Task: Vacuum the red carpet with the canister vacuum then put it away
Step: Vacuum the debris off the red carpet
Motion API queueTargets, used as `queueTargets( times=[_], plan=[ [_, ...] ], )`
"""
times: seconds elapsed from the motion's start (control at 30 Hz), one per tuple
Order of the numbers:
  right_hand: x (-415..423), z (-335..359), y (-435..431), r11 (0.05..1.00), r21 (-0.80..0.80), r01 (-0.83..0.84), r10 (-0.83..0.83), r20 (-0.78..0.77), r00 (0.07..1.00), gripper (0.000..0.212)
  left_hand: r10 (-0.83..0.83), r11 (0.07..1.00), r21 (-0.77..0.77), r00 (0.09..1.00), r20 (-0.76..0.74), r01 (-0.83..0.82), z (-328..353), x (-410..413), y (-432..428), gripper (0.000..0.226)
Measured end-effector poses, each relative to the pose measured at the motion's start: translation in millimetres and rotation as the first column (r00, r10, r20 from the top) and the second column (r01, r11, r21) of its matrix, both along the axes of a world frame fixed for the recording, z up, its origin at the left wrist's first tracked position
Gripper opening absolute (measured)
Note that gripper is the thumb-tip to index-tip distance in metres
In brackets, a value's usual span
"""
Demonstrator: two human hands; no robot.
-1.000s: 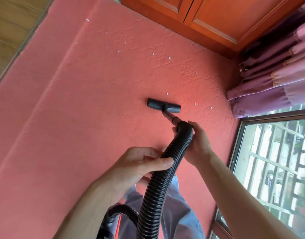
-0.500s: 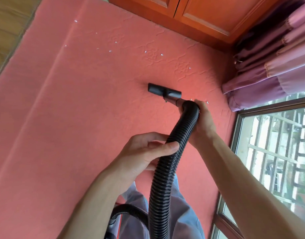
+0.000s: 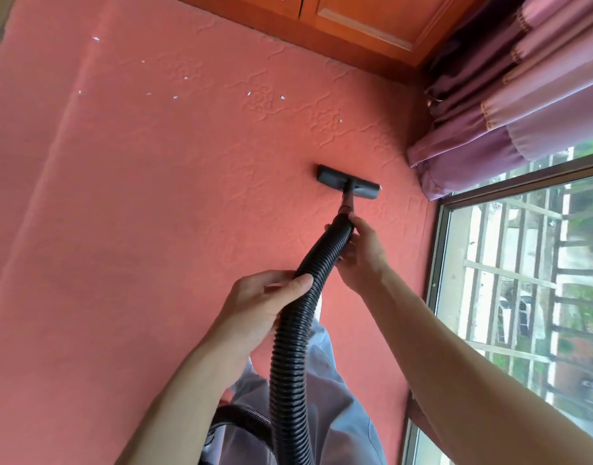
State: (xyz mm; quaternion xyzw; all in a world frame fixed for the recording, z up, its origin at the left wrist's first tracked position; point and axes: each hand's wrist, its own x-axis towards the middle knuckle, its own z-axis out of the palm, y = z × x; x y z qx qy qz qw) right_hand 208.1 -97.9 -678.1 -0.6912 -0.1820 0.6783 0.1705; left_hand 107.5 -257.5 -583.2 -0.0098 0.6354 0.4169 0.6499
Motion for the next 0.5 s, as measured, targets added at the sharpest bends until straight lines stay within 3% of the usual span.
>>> queueTargets(
  times=[0.07,0.2,0.33,0.5],
  plan=[
    [-5,3,9,0.999,0.008,0.039,-0.039,0.015,0.999,0.061,-0.003,1.000,-0.001,1.000,-0.010,0.003,-1,3,7,0.021],
    [-2,28,20,0.981,0.069,0.182,-0.185,0.043,0.982,0.023,-0.109,0.987,0.122,0.992,0.061,0.101,7,-8,18,0.029],
    [7,43,13,0.962,0.070,0.265,-0.267,0.025,0.963,0.021,-0.254,0.954,0.187,0.964,0.080,0.236,13,-28,20,0.035],
    [7,25,12,0.940,0.037,0.340,-0.341,0.025,0.940,0.019,-0.288,0.953,0.113,0.956,0.056,0.280,6,-28,34,0.035]
  ],
)
